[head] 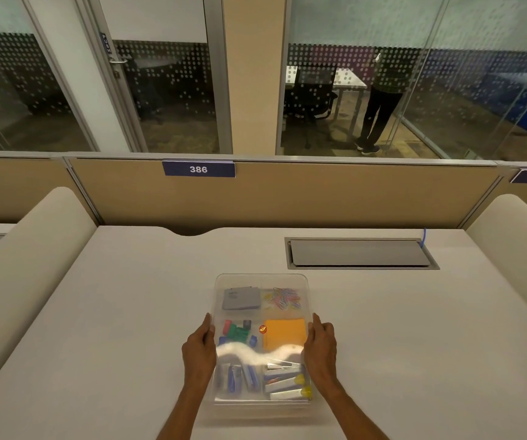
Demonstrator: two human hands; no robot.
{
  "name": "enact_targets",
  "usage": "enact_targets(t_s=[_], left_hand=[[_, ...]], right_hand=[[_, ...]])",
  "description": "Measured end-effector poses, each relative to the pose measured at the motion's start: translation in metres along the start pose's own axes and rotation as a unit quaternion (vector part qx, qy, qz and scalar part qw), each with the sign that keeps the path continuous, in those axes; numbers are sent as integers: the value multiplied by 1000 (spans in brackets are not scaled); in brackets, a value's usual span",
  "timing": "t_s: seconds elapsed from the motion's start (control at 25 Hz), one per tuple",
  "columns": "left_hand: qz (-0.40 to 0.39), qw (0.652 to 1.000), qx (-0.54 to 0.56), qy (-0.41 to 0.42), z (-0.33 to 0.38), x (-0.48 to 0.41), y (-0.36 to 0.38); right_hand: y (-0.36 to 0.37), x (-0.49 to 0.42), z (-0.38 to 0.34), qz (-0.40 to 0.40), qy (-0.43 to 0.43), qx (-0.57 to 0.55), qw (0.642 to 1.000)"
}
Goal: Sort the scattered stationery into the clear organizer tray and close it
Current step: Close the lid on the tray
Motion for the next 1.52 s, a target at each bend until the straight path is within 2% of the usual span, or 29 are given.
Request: enact_targets(t_s=[0.16, 0.32, 0.4, 0.48, 0.52, 0.6, 0.64, 0.72, 0.76, 1.08, 1.52], left_hand=[[0, 1000, -22, 22, 4, 11, -5], [-15, 998, -44, 44, 9, 13, -4], [-38, 996, -46, 59, 9, 14, -3], [-79, 989, -66, 104, 9, 18, 1], [-94, 980, -93, 147, 9, 18, 4], [-87, 935, -196, 282, 12, 15, 11], [-81, 912, -236, 325, 15, 14, 15], [-77, 895, -268, 348, 25, 11, 20], [-79, 891, -271, 355, 31, 11, 23], [-110, 879, -328, 327, 42, 8, 55], [-115, 884, -326, 316, 47, 12, 59]], right_hand=[[0, -4, 4, -28, -25, 28, 999], [2, 5, -3, -63, -129, 97, 985], [1, 9, -4, -54, -154, 121, 979], [4, 13, -4, -39, -224, 163, 960], [11, 13, -2, -56, -262, 202, 942], [14, 13, -3, -80, -243, 235, 938], [13, 13, -7, -78, -254, 258, 929], [19, 14, -13, -79, -301, 282, 908], [22, 14, -16, -84, -318, 294, 897], [50, 10, -31, -102, -330, 311, 885], [53, 12, -29, -87, -320, 312, 890]])
Point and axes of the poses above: each hand's wrist, its own x-axis away from the middle knuckle, its own y-axis out of the palm, z = x × y, the point moved 6 cm from there along -x, towards the middle knuckle, and after that the axes turned 12 degrees about z, right-handed, at the moved point
